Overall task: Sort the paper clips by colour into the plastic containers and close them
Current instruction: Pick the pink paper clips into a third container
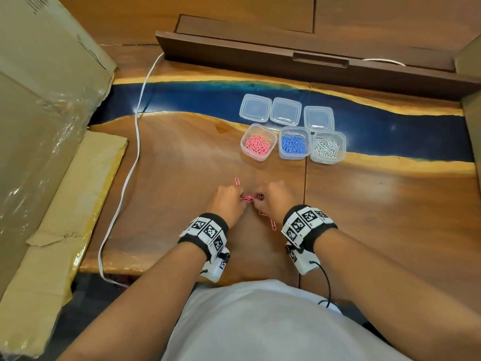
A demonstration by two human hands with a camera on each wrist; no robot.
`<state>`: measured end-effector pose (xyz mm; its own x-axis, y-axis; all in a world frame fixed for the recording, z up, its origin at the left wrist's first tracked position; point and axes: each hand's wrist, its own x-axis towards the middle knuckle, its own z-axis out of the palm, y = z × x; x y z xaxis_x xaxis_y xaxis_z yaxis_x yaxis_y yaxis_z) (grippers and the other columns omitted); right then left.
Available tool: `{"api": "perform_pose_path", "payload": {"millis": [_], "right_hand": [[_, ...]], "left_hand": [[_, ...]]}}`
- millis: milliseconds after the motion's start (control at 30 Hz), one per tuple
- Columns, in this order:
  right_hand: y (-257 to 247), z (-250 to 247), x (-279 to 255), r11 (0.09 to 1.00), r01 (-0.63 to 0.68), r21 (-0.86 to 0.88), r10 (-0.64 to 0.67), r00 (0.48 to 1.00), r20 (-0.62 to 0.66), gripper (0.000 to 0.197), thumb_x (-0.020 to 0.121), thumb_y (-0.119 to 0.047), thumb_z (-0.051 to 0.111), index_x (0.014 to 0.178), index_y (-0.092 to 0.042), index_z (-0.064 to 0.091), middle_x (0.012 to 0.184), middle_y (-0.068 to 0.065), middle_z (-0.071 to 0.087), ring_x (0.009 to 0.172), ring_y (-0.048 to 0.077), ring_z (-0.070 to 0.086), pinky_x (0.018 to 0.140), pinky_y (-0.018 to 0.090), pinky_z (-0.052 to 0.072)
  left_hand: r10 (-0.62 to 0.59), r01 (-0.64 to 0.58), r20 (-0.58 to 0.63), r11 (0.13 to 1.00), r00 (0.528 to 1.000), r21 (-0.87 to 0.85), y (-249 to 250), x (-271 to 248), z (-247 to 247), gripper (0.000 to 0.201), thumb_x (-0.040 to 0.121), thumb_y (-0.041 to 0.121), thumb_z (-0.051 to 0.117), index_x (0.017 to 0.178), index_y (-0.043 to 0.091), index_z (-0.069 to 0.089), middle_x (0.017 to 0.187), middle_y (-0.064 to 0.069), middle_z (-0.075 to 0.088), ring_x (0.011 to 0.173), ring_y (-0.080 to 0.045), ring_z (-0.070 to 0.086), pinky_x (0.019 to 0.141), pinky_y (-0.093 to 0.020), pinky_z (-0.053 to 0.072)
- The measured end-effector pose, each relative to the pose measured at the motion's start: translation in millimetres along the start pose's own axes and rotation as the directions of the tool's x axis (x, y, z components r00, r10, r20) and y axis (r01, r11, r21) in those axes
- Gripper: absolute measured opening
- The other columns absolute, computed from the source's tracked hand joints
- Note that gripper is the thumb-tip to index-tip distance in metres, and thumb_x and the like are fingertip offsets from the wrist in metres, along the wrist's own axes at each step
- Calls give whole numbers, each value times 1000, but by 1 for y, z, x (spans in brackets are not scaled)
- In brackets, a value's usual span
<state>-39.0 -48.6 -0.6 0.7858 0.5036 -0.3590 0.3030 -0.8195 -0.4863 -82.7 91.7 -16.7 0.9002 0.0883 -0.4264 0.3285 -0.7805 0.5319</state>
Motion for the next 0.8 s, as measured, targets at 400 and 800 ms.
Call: {"api": "perform_pose_path", "payload": {"millis": [400,800], "right_hand": [[-9,-84,58,973,-82,215,126,971,-202,10,78,-14,73,87,-13,77,83,3,70,77,13,61,69,26,49],[2,-92,81,964,-90,249,161,947,-278,26,83,-26,71,105,-13,72,104,2,71,95,15,66,83,36,57]], "left_hand": [[3,-2,23,998,1000,-59,-7,0,-1,16,79,7,61,82,18,72,80,-5,70,73,-24,66,74,-34,58],[-30,26,-11,971,999,-238,-2,-2,-14,16,77,3,63,77,17,71,77,-2,70,65,-13,62,66,-19,53]]}}
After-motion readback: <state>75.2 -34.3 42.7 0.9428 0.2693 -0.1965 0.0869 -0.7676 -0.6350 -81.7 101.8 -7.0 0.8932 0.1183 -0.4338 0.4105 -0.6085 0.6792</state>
